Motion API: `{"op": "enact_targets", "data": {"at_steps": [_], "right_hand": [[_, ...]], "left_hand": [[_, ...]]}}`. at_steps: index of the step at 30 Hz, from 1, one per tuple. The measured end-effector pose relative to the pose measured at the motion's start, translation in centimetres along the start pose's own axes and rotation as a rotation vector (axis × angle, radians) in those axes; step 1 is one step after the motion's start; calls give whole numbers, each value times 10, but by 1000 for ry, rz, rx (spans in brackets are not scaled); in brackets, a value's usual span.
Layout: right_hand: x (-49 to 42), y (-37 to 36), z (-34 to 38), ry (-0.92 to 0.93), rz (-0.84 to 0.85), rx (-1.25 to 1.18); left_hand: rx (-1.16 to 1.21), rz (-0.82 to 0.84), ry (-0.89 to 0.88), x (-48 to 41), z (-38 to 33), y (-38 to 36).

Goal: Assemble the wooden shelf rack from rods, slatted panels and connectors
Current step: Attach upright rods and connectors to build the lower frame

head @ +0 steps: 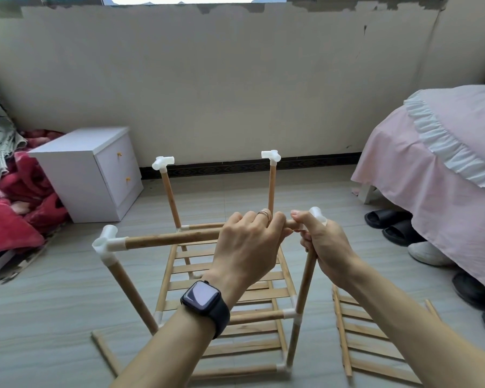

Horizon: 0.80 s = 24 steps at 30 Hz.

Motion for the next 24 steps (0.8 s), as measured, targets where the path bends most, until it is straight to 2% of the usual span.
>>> {"op": "enact_targets", "data": {"at_steps": [6, 9, 11, 14, 16, 18, 20, 22, 24], "right_hand": [[2, -1, 1, 33, -16, 100], [-1, 1, 4, 40, -52, 106], [-3, 3, 4, 40, -30, 126], [-2, 2, 2, 22, 46, 173], [-2, 3, 6, -10, 44, 116], [-7, 4, 14, -24, 30, 43], [-16, 3, 22, -35, 62, 24], [-22, -5, 25, -48, 149, 76], [-26, -10, 23, -17, 203, 157]], "left_hand": [[38, 109, 18, -3, 1, 0], [261, 229, 109, -4, 17, 10], [437, 223, 261, 5, 51, 32], [399, 83, 508, 37, 132, 71], [474, 13, 785, 69, 186, 85], [776, -45, 1098, 99, 216, 78], [1100, -12, 1305, 119, 217, 59], [1327, -1, 1378, 125, 207, 43], [1394, -67, 1368, 119, 201, 37]]}}
Point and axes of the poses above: each hand's wrist, its own x-axis away from the middle knuckle, its own y-axis out of the back of the hand, z = x × y, the point moved 5 cm from there along -x, towards the middle knuckle, and after that the axes turned 6 degrees about x, right-handed, at the moved point
